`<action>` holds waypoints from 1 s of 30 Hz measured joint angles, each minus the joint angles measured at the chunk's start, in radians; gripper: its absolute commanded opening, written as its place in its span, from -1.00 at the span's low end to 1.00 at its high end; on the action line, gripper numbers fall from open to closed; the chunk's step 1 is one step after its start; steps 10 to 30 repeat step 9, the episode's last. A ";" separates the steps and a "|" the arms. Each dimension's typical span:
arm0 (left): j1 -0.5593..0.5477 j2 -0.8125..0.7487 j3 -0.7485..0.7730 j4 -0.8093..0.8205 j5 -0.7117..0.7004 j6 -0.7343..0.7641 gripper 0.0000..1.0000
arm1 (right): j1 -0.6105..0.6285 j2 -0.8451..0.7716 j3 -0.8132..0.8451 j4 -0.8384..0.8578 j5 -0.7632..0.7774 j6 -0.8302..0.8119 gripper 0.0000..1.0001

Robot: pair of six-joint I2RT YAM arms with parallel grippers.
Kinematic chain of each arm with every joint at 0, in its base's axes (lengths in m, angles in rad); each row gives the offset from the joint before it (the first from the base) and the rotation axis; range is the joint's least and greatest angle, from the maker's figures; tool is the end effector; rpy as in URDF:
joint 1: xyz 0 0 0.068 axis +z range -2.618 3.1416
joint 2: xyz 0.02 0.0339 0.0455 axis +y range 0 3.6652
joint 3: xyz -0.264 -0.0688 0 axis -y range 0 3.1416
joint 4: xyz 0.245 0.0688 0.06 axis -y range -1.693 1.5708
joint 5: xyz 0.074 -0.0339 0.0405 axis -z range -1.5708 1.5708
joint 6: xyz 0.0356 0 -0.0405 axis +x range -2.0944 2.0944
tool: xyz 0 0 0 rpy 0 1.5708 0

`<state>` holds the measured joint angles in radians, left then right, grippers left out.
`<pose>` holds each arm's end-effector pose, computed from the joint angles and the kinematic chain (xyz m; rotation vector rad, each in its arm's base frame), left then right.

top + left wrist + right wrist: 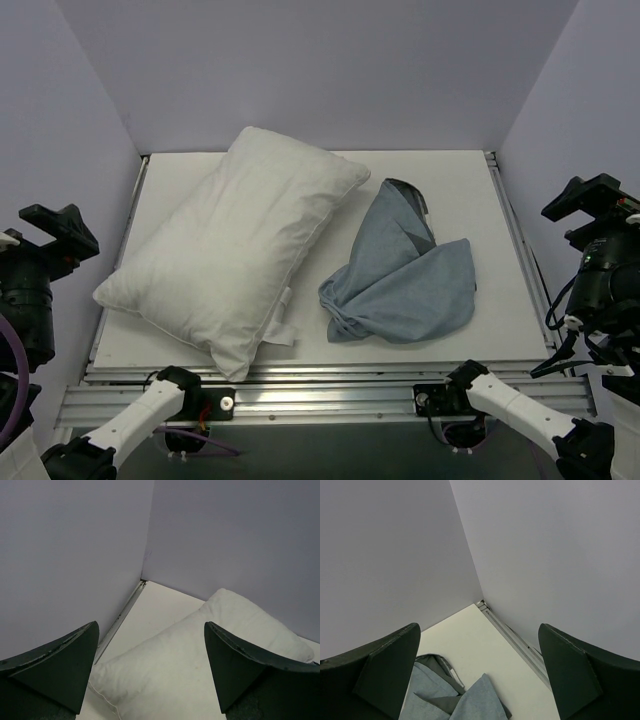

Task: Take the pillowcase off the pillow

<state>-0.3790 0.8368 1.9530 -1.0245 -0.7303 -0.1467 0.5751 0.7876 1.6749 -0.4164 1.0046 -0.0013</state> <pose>0.0059 0.0232 0.5652 -0.4165 1.4448 0.1170 0.0372 -0.0117 0.5707 0.5674 1.1976 -0.0644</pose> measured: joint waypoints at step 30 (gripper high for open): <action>0.000 0.000 -0.025 0.003 0.000 0.001 0.88 | 0.013 0.006 0.008 -0.035 -0.015 0.002 1.00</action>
